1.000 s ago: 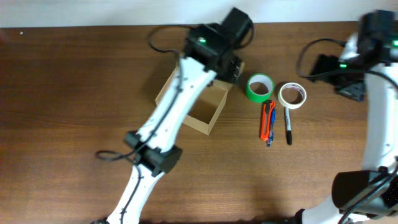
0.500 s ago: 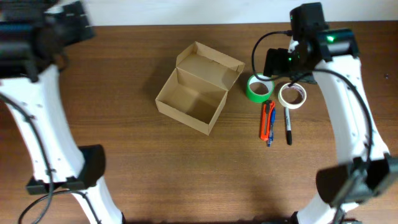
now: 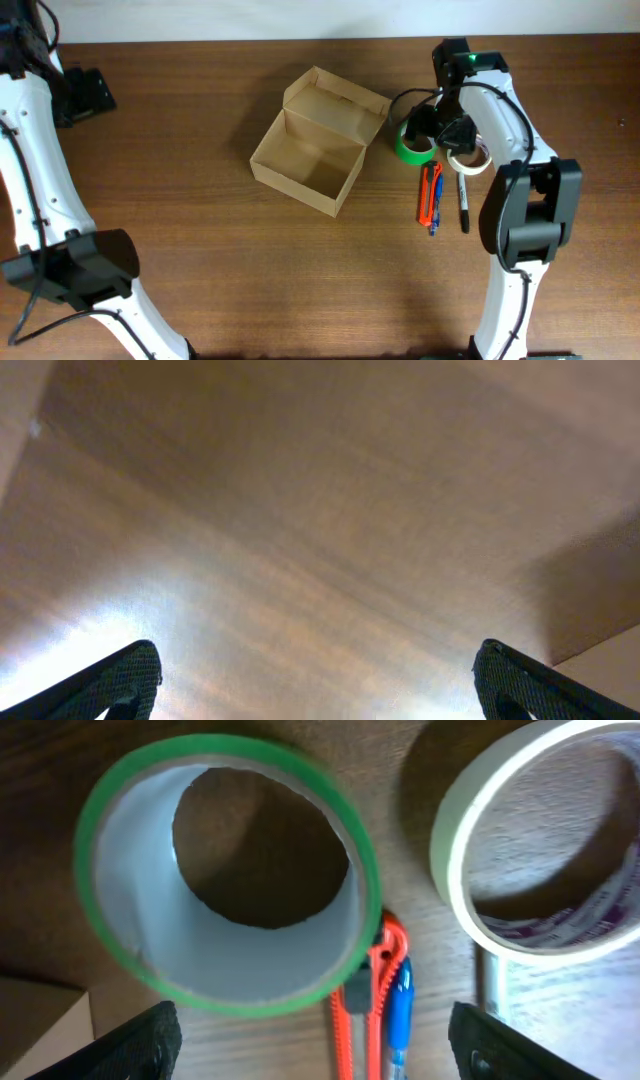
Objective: Pack container
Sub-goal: 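Grasp the green tape roll with the right gripper, then carry the green tape roll into the box and lower it, then open the right gripper and withdraw it from the box, then grasp the white masking tape roll with the right gripper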
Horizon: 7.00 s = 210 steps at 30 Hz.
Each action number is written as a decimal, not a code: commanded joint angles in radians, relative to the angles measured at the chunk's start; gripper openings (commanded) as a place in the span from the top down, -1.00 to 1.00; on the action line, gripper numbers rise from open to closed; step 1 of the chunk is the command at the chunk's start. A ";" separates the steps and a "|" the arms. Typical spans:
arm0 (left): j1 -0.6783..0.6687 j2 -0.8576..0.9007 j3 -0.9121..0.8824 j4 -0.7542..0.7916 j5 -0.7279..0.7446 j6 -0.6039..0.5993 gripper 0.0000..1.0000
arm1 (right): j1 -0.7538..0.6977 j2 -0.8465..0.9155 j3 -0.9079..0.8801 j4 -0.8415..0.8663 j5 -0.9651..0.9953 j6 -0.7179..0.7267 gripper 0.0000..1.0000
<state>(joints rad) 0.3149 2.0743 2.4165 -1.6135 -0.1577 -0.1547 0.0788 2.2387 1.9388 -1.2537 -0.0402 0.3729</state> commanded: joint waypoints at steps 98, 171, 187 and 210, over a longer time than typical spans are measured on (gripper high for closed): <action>0.004 0.008 -0.179 0.001 -0.006 0.018 -0.99 | 0.504 0.109 0.294 0.063 0.074 -0.339 0.93; 0.004 0.008 -0.179 0.001 -0.006 0.018 -1.00 | -0.283 -0.171 -0.350 0.340 0.016 0.240 -0.40; 0.004 0.008 -0.179 0.001 -0.006 0.018 -1.00 | -0.282 -0.068 -0.356 0.346 0.035 0.320 -0.04; 0.004 0.008 -0.179 0.002 -0.006 0.018 -1.00 | -0.117 -0.355 0.316 0.056 -0.155 -0.280 0.93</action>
<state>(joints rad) 0.3164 2.0747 2.2448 -1.6112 -0.1608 -0.1490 -0.1478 2.0274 2.0426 -1.1294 -0.1265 0.3115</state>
